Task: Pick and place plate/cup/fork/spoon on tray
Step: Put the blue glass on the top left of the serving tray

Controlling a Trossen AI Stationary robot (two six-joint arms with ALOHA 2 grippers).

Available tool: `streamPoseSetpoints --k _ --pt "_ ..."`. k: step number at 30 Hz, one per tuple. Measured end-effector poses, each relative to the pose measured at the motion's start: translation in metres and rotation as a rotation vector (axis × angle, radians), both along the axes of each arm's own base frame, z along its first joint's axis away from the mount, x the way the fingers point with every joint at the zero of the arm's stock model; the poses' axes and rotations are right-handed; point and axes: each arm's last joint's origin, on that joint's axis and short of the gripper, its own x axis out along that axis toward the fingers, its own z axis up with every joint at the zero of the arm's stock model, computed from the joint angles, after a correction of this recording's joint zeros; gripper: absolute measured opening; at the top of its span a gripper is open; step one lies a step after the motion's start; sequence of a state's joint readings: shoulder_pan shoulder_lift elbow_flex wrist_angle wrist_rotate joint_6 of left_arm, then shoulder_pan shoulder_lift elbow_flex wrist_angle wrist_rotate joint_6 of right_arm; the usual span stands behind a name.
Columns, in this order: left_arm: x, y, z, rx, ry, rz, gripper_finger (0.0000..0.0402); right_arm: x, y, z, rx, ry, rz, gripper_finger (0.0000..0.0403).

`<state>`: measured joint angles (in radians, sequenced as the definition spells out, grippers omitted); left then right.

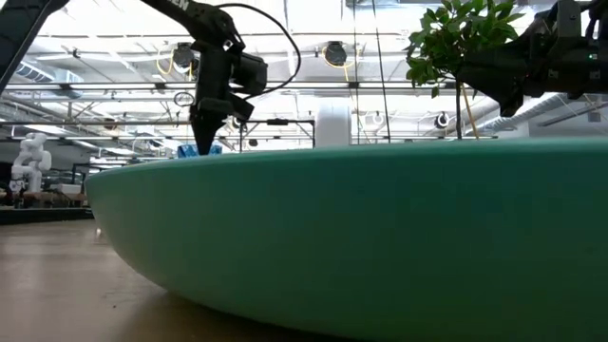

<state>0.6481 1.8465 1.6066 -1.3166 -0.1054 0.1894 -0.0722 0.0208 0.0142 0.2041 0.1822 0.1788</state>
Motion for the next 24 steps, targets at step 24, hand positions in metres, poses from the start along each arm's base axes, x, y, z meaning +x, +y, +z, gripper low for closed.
streamPoseSetpoints --k 24 --pt "0.001 0.006 -0.013 -0.041 0.023 0.021 0.0008 0.000 0.000 0.000 0.000 0.000 0.000 0.0183"
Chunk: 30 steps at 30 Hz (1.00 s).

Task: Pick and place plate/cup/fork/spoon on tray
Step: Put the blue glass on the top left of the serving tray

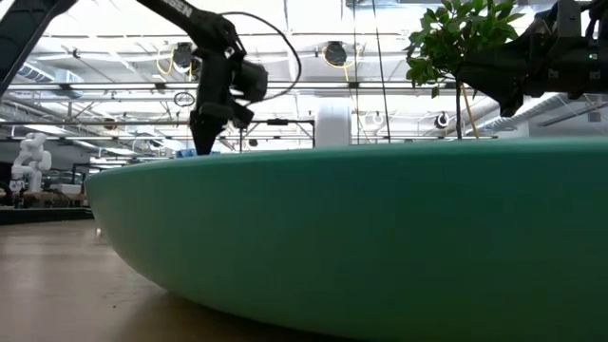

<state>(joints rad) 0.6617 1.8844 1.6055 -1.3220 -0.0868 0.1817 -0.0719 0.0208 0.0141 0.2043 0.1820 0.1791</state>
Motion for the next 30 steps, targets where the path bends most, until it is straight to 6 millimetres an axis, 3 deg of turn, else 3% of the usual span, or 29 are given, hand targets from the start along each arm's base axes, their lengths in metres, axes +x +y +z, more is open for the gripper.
streamPoseSetpoints --k 10,30 --pt "0.010 0.003 -0.029 -0.055 0.086 -0.016 0.0030 0.000 0.000 0.000 0.000 0.004 0.000 0.0183" --pt "0.013 -0.002 -0.028 -0.057 0.096 -0.031 0.0035 0.000 0.000 -0.001 0.000 0.007 0.000 0.0183"
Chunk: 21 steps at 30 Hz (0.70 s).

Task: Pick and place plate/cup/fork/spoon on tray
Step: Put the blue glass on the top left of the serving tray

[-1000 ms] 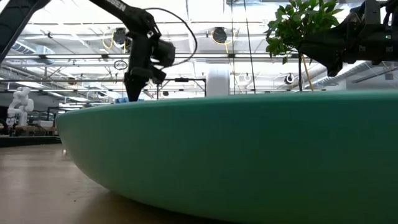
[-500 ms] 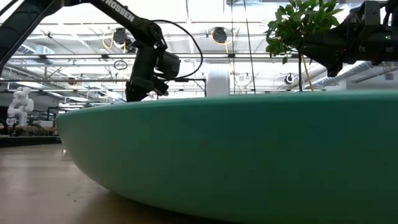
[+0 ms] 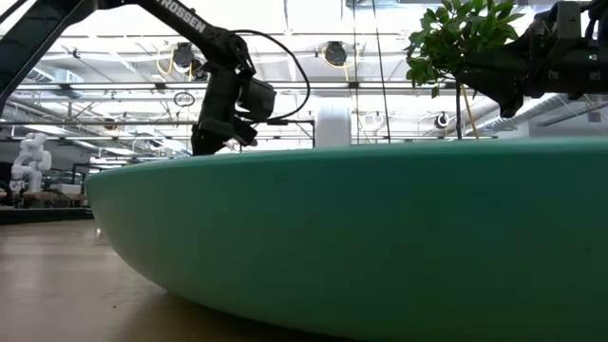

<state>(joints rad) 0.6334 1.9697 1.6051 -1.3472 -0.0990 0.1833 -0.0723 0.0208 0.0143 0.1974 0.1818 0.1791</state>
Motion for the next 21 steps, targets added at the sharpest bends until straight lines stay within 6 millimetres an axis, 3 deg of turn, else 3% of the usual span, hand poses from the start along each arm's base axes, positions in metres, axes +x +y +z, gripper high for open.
streamPoseSetpoints --k 7,21 --pt "-0.003 -0.002 0.002 -0.015 0.024 0.000 0.0035 0.000 0.000 0.000 0.000 0.000 0.000 0.0183" --pt "-0.009 -0.006 0.025 0.041 -0.045 -0.004 0.0049 0.000 0.000 0.000 0.000 -0.002 0.001 0.0183"
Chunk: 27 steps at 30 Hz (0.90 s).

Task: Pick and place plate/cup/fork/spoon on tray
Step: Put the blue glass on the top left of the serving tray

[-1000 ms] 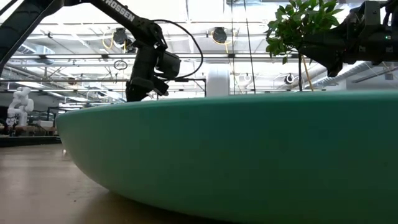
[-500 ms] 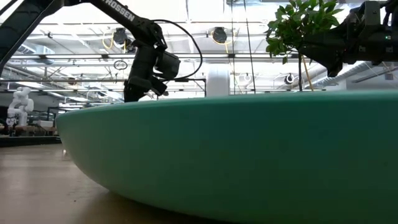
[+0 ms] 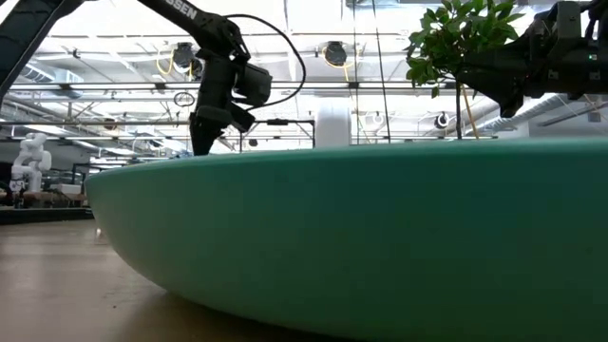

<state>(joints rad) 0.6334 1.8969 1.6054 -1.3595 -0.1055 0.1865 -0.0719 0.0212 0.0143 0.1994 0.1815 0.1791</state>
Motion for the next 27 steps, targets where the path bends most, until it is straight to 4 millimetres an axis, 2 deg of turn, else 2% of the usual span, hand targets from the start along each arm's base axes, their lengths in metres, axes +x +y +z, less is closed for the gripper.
streamPoseSetpoints --k 11,27 --pt "0.0011 0.0005 0.0011 0.013 -0.016 0.007 0.0134 -0.0001 0.0000 0.0004 0.000 -0.005 0.000 0.0183" --pt "0.0014 0.0029 0.0011 0.067 0.002 0.010 0.0145 -0.0001 0.0000 0.0003 0.000 -0.005 0.001 0.0183"
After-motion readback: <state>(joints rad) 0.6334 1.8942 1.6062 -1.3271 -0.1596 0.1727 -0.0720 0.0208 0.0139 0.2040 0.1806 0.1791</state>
